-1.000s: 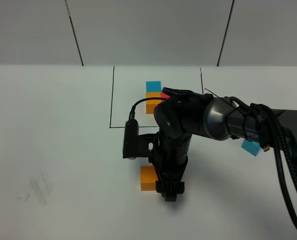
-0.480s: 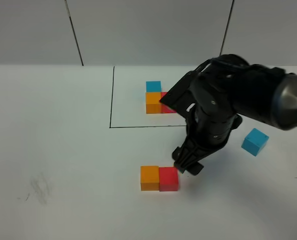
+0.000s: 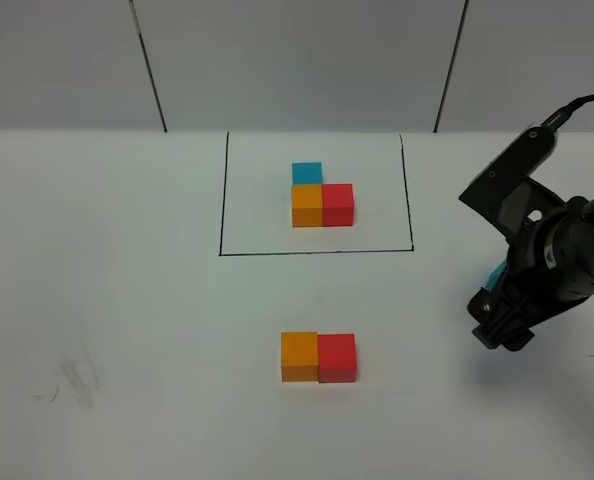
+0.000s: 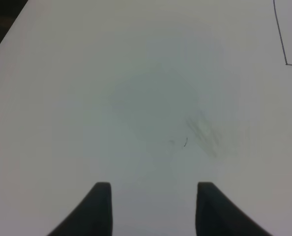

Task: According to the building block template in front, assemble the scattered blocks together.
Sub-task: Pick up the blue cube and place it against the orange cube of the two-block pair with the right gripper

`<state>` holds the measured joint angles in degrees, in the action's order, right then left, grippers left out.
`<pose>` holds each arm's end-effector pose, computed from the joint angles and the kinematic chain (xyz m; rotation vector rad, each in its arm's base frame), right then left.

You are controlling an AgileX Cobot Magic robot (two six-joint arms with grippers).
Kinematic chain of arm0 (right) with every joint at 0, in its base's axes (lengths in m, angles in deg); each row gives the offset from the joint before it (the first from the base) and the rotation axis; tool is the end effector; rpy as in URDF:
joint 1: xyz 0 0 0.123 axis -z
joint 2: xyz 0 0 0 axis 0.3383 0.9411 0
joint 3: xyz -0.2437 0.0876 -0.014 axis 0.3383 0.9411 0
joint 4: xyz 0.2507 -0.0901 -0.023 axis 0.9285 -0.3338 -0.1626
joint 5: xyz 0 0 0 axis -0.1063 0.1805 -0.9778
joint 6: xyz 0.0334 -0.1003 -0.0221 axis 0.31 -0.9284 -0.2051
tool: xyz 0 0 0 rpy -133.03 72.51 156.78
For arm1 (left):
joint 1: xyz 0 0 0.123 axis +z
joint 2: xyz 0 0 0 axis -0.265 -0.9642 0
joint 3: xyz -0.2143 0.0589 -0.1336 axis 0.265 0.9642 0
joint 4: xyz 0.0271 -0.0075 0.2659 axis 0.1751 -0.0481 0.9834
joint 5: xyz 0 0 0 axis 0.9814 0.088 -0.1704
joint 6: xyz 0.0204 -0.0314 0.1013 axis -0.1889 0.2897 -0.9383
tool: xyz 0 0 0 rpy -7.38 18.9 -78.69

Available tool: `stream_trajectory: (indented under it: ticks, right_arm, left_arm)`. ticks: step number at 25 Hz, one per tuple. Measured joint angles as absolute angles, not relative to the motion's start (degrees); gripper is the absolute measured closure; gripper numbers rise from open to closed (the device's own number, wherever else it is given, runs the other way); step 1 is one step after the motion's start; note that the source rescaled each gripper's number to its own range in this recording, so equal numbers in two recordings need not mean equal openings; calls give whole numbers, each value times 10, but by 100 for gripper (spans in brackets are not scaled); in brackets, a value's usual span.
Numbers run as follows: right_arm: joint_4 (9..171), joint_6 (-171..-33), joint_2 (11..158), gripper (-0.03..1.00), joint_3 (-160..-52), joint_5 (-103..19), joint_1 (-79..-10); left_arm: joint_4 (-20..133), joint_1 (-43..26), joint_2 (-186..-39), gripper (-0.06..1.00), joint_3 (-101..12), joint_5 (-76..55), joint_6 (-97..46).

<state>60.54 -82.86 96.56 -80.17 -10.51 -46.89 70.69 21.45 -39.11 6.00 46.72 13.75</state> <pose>0.2883 0.1184 0.1904 -1.0006 2.4675 -0.2871 0.0477 0.0065 0.2791 -0.1935 2.0231 0.0323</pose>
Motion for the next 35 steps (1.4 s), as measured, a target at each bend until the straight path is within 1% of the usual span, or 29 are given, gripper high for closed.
stream_trajectory:
  ticks: [6,13,17,21,24,35]
  right_arm:
    - [597,-901,993,20,-802,-136,-419]
    - [597,-924,1036,20,-805,-192,-389]
    - [602,-940,1079,21,-852,-157,-387]
    - [612,-983,1130,22,-924,-88,-384]
    - [632,-1023,1156,23,-958,-59,-375]
    - [709,-1096,1173,23,-977,-75,-325]
  left_arm:
    - [707,215,-391,94,60,467,137]
    - [707,215,-391,94,60,468,137]
    - [707,215,-391,94,60,468,137]
    - [707,215,-391,94,60,468,137]
    - [707,215,-391,94,60,468,137]
    - [707,215,-391,94,60,468,137]
